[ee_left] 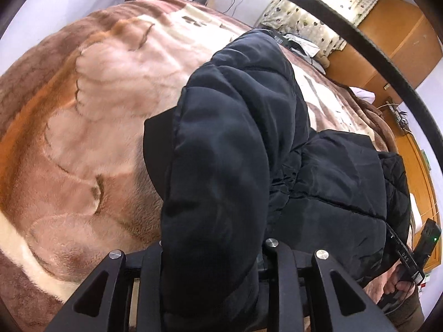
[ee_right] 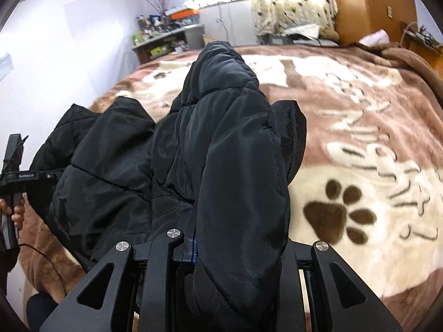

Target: Fold large clothes

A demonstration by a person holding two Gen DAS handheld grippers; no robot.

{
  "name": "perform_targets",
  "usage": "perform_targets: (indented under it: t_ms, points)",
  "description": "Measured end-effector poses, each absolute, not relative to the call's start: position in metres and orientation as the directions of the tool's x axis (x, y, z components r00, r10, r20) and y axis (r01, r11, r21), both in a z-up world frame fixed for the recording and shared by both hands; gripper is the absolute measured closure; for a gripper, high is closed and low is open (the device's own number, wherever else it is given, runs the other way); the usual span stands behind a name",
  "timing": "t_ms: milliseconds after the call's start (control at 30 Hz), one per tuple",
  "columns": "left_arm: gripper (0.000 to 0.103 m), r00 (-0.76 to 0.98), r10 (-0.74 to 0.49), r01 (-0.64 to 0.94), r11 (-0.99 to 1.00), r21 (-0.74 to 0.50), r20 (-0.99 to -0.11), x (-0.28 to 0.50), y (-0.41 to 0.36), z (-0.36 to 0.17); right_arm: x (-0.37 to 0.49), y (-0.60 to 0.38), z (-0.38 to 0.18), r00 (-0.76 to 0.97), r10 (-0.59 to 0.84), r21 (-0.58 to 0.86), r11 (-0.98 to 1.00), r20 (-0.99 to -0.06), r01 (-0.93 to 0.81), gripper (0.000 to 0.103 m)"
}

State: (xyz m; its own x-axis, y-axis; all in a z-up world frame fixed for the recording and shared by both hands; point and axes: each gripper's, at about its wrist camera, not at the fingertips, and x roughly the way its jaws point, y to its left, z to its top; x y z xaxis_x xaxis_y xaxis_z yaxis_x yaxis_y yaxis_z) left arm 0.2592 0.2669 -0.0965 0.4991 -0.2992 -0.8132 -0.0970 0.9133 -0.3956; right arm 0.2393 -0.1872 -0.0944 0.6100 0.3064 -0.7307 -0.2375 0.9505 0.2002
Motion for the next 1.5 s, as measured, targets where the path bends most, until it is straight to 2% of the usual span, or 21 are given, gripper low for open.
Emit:
perform_targets:
  t_ms: [333,533,700,833,967,1133,1500]
  points:
    - [0.058,0.470,-0.264,-0.103,0.931,-0.349,-0.842,0.270,0.256,-0.117,0.244,-0.190,-0.112,0.586,0.292,0.214,0.956,-0.756,-0.200,0.073]
    - [0.042,0.453,-0.261,-0.139,0.924,-0.357,-0.852,0.273,0.259,-0.130,0.244,-0.191,-0.119,0.576,0.283,0.220,0.959,-0.767,-0.178,0.064]
    - [0.037,0.444,-0.270,-0.166,0.912,-0.375,-0.854,0.276,0.265,-0.132,0.243,-0.193,-0.118,0.567,0.275,0.231,0.961,-0.776,-0.150,0.057]
    - [0.035,0.450,-0.263,-0.184,0.908,-0.377,-0.854,0.274,0.273,-0.130,0.241,-0.193,-0.114,0.571,0.228,0.194,0.974,-0.789,-0.120,0.039]
    - [0.034,0.463,-0.245,-0.183,0.914,-0.362,-0.852,0.267,0.274,-0.121,0.237,-0.197,-0.108,0.584,0.208,0.187,0.978,-0.785,-0.096,0.028]
    - [0.021,0.493,-0.211,-0.204,0.915,-0.348,-0.844,0.260,0.285,-0.107,0.232,-0.200,-0.099,0.603,0.174,0.168,0.984,-0.778,-0.066,0.026]
    - [0.014,0.565,-0.153,-0.210,0.924,-0.321,-0.811,0.224,0.290,-0.063,0.201,-0.194,-0.051,0.673,0.119,0.116,0.992,-0.730,-0.050,0.026]
